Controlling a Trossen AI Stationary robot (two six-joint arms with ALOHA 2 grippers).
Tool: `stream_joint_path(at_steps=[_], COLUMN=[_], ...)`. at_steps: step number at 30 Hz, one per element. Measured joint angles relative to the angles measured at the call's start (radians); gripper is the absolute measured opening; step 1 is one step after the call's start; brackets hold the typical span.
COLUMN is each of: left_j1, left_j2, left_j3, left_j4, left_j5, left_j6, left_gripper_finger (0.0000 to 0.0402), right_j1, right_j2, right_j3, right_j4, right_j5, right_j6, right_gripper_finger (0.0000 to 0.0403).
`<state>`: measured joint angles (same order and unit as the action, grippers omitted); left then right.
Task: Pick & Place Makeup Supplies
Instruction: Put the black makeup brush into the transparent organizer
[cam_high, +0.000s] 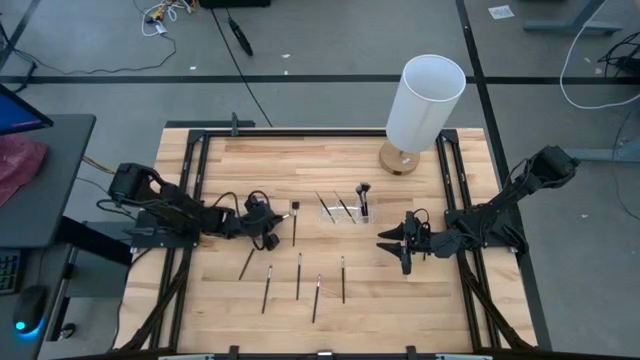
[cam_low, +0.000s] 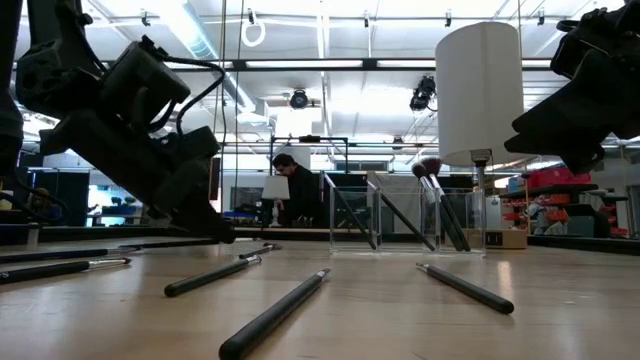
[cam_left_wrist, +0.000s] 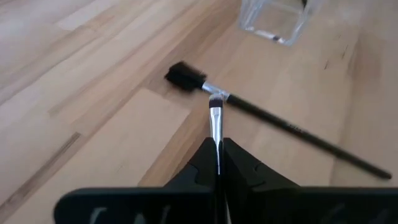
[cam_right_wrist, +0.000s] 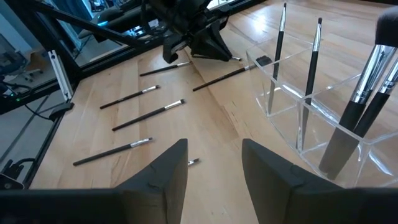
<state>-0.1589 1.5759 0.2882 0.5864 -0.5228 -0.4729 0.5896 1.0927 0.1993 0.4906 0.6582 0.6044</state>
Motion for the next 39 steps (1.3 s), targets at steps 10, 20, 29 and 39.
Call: stream_joint_path(at_steps=[10, 20, 29, 39], left_j1=[0.001, 0.051, 0.093, 0.077], left_j2=[-0.004, -0.005, -0.015, -0.173], left_j3=[0.002, 0.003, 0.005, 0.007], left_j4=[0.107, 0.09, -0.05, -0.132], left_j5=[-0.006, 0.005, 0.163, 0.106], left_j6=[0.029, 0.043, 0.139, 0.109], left_gripper_finger=[0.0, 0.0049, 0.0178, 0.0187], right_j1=[0.0, 0.0, -0.002, -0.047], right_j2=[0.0, 0.0, 0.0, 0.0], right_j3=[0.0, 0.0, 0.0, 0.0], right_j4=[0.003, 0.004, 0.004, 0.009], right_j5=[0.0, 0.0, 0.0, 0.0], right_j6=[-0.001, -0.003, -0.003, 0.006], right_gripper_finger=[0.0155, 0.0155, 0.0155, 0.0155])
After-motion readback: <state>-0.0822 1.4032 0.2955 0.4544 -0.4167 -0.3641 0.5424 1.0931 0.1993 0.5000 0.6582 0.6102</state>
